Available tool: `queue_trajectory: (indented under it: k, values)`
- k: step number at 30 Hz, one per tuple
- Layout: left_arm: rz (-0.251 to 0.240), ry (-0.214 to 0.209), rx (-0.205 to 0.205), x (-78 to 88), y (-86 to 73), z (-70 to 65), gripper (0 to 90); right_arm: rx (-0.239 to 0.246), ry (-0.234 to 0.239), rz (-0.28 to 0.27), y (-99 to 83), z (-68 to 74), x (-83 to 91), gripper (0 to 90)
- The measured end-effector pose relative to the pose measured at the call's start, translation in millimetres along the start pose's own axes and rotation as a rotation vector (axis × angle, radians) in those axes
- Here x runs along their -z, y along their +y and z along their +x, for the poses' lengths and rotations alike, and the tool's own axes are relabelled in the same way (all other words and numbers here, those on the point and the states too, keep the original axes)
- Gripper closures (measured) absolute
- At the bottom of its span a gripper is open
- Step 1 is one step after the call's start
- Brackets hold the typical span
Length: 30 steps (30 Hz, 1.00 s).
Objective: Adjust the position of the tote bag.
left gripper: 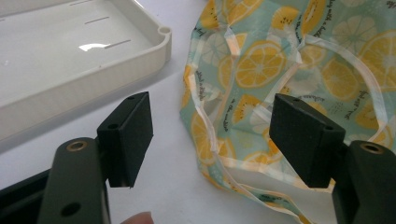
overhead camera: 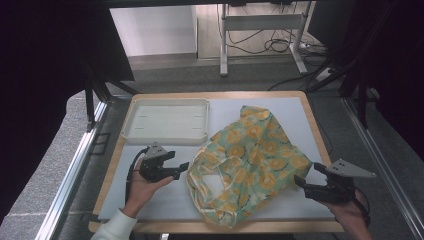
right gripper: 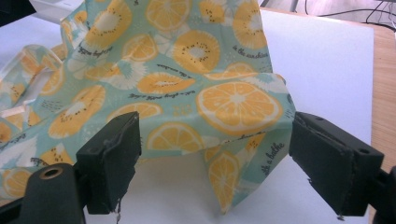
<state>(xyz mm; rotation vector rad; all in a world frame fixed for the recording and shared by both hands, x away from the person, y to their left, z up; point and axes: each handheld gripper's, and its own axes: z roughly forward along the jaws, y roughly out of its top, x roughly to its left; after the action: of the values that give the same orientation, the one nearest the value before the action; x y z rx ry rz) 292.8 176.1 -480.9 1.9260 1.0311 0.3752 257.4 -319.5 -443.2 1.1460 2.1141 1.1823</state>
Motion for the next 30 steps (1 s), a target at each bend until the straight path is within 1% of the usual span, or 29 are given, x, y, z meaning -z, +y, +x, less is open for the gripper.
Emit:
queue_trajectory:
  k: [4,9,12,16,21,23,25,29,30]
  values:
    - [-0.006,0.002,0.004,2.1,-0.7,1.6,30.2,-0.005,0.0,-0.002,-1.3,-0.4,1.4,17.6]
    - [-0.014,-0.009,0.014,3.9,-0.4,1.0,30.1,-0.007,-0.002,-0.014,-1.4,0.4,7.1,17.9]
    - [-0.002,-0.013,0.01,1.3,-0.4,-2.0,30.1,-0.014,0.002,-0.018,-1.6,0.5,9.3,18.1]
    - [0.007,-0.017,0.007,0.3,0.7,-3.2,30.1,-0.009,0.011,-0.015,-2.8,0.6,8.9,18.2]
    - [-0.006,-0.018,0.01,4.3,10.9,-1.5,30.1,-0.011,0.019,-0.006,-3.6,2.0,6.7,18.3]
    - [-0.012,-0.03,0.006,5.6,17.8,-0.7,29.6,-0.006,0.019,-0.002,-4.4,4.6,6.6,18.4]
    - [-0.019,-0.032,0.005,5.8,20.4,0.0,29.4,0.001,0.018,0.0,-4.9,6.4,7.3,18.3]
    - [-0.04,-0.062,0.011,4.3,30.1,4.4,28.8,-0.001,0.01,0.007,-6.3,8.3,9.2,18.4]
    - [-0.04,-0.062,0.011,4.3,30.1,4.4,29.2,-0.002,0.008,0.01,-6.7,8.2,9.2,18.4]
